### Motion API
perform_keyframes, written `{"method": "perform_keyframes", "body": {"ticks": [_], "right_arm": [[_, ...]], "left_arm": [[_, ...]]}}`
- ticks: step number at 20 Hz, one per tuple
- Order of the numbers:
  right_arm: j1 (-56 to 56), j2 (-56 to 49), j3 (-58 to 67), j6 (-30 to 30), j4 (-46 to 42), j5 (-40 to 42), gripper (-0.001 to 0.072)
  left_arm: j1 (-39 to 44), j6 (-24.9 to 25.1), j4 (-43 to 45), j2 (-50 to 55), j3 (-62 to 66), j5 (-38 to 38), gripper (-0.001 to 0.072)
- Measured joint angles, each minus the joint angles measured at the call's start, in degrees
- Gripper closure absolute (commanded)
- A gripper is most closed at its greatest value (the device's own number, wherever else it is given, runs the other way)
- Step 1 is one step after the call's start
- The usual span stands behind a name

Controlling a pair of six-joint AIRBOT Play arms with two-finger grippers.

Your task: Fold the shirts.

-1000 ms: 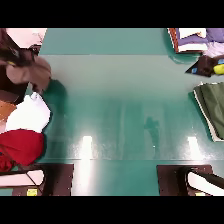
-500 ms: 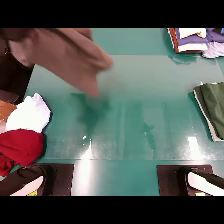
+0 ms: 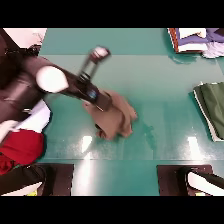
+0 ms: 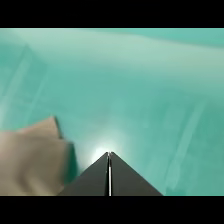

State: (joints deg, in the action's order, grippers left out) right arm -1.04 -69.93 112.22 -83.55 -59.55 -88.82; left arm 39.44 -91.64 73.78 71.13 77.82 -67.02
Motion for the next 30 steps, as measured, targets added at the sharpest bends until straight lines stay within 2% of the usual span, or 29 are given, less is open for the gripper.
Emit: {"method": "perform_keyframes", "body": {"ticks": [4,8,12,14,15,16,17,21,30], "right_arm": [[0.0,0.0,-2.6,0.0,0.0,-2.2,0.0697],[0.0,0.0,-4.0,0.0,0.0,-3.1,0.0697],[0.0,-0.1,-4.3,0.0,-0.1,-2.9,0.0697],[0.0,-0.4,-4.4,0.0,-0.1,-2.8,0.0697],[0.0,-0.6,-4.5,0.0,-0.1,-2.7,0.0697],[0.0,-0.9,-4.5,0.0,-0.1,-2.7,0.0697],[0.0,-1.2,-4.5,0.0,-0.1,-2.7,0.0697],[0.0,-2.8,-4.5,0.0,-0.1,-2.8,0.0697],[0.0,-4.1,-4.5,0.0,0.0,-3.5,0.0698]], "left_arm": [[-1.1,2.0,0.1,1.4,-0.7,0.6,0.0065],[-9.8,2.8,3.5,-1.2,0.3,0.2,0.0065],[-20.2,3.0,4.0,-1.9,-6.4,0.7,0.0066],[-24.7,3.0,1.4,-1.8,-12.5,3.3,0.0067],[-26.6,3.2,-0.7,-1.8,-15.7,5.4,0.0128],[-28.0,3.2,-2.6,-1.7,-18.6,7.5,0.0283],[-29.2,3.3,-4.7,-1.7,-21.4,9.9,0.034],[-31.2,3.7,-12.3,-0.4,-28.2,17.6,0.0338],[-31.9,10.4,-29.3,7.7,-30.8,24.4,0.034]]}}
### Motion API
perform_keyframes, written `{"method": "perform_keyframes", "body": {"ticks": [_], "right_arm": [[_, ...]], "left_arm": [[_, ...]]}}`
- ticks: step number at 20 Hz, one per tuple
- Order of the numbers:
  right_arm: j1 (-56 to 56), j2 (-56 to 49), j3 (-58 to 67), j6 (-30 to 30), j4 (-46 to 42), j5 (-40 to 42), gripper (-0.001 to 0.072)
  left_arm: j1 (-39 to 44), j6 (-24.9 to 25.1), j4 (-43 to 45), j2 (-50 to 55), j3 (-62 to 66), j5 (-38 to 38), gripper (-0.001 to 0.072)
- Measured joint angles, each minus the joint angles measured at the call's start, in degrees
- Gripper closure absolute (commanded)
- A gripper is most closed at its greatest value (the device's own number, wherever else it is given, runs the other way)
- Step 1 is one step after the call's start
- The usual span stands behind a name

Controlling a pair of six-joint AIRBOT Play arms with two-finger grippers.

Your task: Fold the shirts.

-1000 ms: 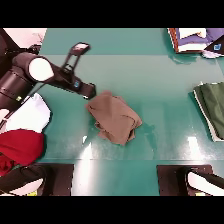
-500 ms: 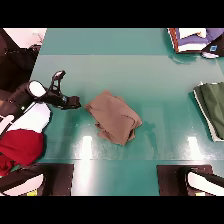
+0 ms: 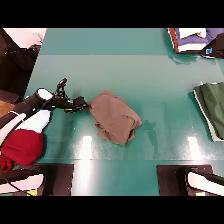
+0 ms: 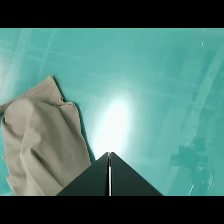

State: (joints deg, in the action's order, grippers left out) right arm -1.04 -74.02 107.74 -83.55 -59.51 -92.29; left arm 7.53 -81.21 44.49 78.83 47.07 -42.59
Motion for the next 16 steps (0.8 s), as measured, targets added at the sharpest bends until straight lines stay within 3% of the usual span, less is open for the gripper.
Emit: {"method": "perform_keyframes", "body": {"ticks": [2,4,9,13,14,15,16], "right_arm": [[0.0,0.0,0.0,0.0,0.0,0.0,0.0697],[0.0,0.0,0.0,0.0,0.0,-0.3,0.0697],[0.0,0.0,-0.4,0.0,0.0,-3.1,0.0697],[0.0,2.2,-9.6,0.0,0.0,-3.6,0.0693],[-0.2,3.1,-14.0,0.0,0.0,-2.2,0.0631],[-0.4,4.1,-19.2,0.0,0.7,-0.5,0.0399],[-0.9,4.7,-24.3,0.1,1.8,1.7,0.0216]], "left_arm": [[0.0,0.9,-2.3,1.4,0.1,0.6,0.0341],[0.0,1.4,-3.7,2.6,0.0,1.6,0.0672],[0.0,3.9,-2.4,2.2,3.1,0.6,0.0683],[0.0,5.3,3.5,-2.5,10.4,-2.1,0.0682],[0.0,5.6,4.9,-3.7,12.2,-2.8,0.0682],[0.0,5.9,6.3,-4.7,13.6,-3.6,0.0682],[0.0,6.1,7.3,-5.6,15.0,-4.2,0.0682]]}}
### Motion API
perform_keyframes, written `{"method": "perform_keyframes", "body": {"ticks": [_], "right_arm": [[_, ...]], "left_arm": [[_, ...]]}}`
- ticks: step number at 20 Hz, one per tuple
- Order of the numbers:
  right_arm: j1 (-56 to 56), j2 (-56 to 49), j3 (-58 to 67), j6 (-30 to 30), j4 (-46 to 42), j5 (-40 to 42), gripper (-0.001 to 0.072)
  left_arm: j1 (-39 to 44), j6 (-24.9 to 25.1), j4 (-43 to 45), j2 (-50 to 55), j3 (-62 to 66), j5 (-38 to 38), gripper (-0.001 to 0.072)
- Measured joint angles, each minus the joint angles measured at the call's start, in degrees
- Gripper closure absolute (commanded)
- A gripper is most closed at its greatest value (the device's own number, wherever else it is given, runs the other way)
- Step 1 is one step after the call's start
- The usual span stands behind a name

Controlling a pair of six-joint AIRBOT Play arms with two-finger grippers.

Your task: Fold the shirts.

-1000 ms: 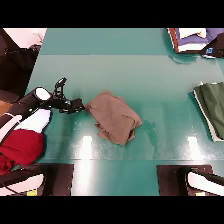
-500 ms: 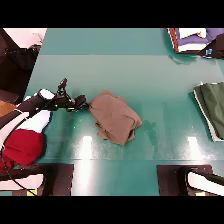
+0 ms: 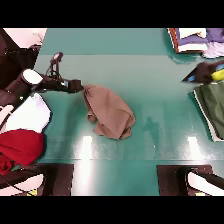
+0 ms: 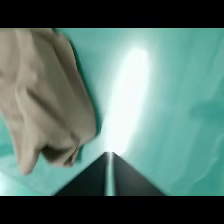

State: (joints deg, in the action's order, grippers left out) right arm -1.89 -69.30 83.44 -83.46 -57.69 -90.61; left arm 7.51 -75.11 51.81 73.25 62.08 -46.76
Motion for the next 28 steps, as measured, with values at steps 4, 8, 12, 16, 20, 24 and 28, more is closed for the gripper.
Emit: {"method": "perform_keyframes", "body": {"ticks": [4,8,12,16,20,24,28], "right_arm": [[-4.0,-0.2,-21.1,3.7,10.1,11.7,0.0199],[-11.2,-6.4,-32.6,9.1,19.3,22.4,0.02],[-17.1,-13.7,-34.1,11.7,23.2,28.5,0.0206],[-20.5,-18.6,-31.0,12.5,24.6,30.6,0.0564],[-21.3,-20.7,-27.9,12.9,24.3,31.5,0.0699],[-18.0,-17.0,-23.4,12.9,22.7,30.5,0.0699],[-12.2,-8.2,-13.7,10.1,14.8,26.6,0.0699]], "left_arm": [[0.0,0.4,2.3,-1.6,2.7,-2.2,0.0682],[0.0,0.5,3.3,-2.1,3.4,-3.9,0.0681],[0.0,0.6,3.7,-2.2,3.6,-5.0,0.0682],[0.0,0.6,3.9,-2.2,3.6,-5.6,0.0681],[0.0,0.6,4.7,-2.3,3.9,-6.5,0.0682],[0.0,0.6,7.7,-4.5,8.3,-6.8,0.0682],[0.0,0.6,10.3,-9.0,18.1,-6.9,0.0682]]}}
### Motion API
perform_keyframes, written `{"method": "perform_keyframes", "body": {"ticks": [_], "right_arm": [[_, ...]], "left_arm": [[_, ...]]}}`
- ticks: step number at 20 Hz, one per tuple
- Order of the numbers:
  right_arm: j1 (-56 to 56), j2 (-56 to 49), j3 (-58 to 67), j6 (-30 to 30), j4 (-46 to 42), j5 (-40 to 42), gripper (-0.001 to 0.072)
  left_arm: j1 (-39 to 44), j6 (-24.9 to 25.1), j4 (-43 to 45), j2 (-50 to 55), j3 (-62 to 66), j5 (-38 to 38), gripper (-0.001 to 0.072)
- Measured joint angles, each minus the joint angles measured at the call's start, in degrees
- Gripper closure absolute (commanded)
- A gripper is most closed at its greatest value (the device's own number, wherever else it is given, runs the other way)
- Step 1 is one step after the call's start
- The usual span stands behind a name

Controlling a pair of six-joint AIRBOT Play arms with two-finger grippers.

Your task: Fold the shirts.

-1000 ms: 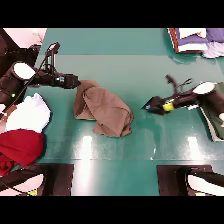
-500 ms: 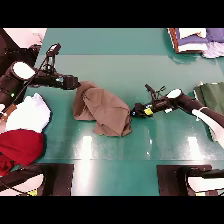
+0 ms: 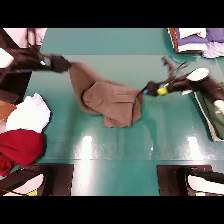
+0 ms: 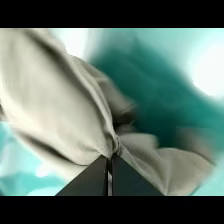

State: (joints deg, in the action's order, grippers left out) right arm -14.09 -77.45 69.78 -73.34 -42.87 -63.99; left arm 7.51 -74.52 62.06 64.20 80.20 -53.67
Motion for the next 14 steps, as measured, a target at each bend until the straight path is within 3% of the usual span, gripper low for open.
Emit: {"method": "perform_keyframes", "body": {"ticks": [6,14], "right_arm": [[5.3,11.4,18.3,-2.6,-11.1,-5.5,0.0699],[6.3,17.2,38.1,-3.3,-15.1,-9.0,0.0699]], "left_arm": [[0.0,0.0,1.1,-6.1,16.8,0.1,0.0682],[0.0,0.0,1.2,-8.4,38.5,1.1,0.0682]]}}
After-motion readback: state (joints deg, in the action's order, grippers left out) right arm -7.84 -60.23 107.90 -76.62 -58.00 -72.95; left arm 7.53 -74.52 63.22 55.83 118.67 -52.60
